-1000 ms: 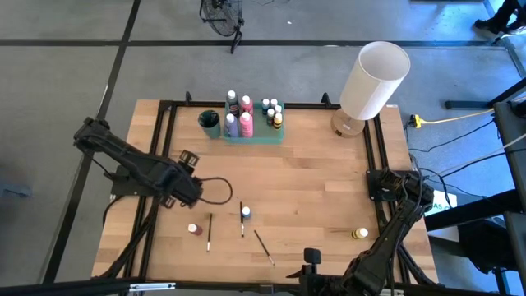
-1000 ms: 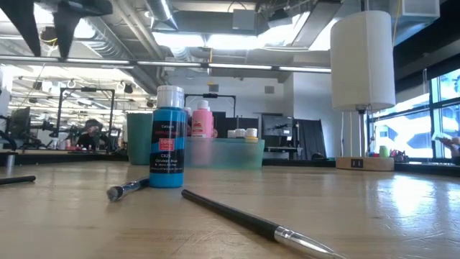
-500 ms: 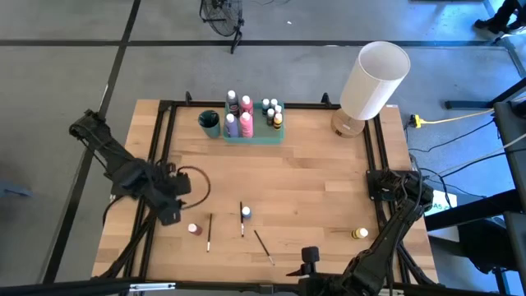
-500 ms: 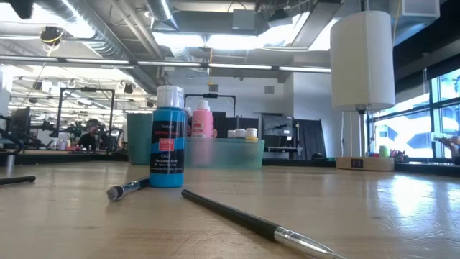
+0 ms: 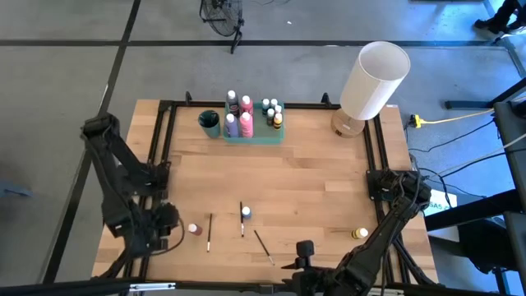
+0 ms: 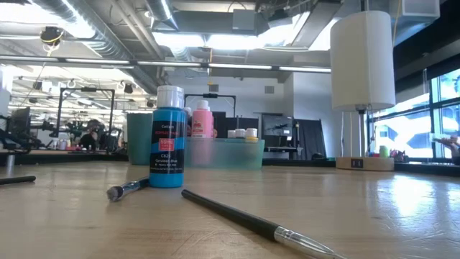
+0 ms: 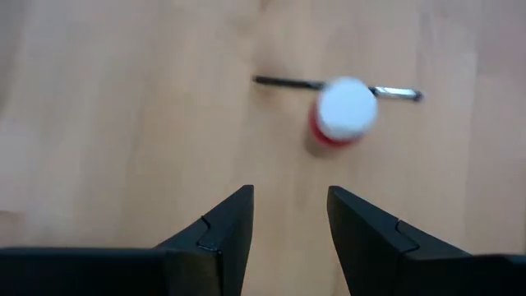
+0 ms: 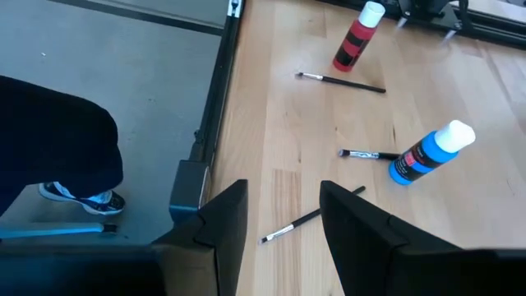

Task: Pick & Place Paint Supplies
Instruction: Put the small red paint bottle into the green bin

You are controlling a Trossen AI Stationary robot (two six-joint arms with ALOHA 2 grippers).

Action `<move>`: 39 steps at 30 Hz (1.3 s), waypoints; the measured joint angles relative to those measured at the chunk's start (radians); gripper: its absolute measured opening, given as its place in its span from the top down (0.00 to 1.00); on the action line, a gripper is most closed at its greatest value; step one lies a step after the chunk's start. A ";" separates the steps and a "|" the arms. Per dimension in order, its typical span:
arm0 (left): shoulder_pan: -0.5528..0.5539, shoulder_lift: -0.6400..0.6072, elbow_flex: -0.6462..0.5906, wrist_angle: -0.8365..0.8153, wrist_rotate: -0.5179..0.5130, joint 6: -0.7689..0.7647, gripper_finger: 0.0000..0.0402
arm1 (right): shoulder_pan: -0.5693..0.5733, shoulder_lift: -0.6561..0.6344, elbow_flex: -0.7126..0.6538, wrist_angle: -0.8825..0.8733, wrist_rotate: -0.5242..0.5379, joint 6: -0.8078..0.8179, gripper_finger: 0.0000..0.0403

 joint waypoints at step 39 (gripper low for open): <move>-0.254 0.027 -0.208 0.332 -0.412 -0.114 0.62 | -0.004 0.000 0.000 0.030 -0.019 0.056 0.61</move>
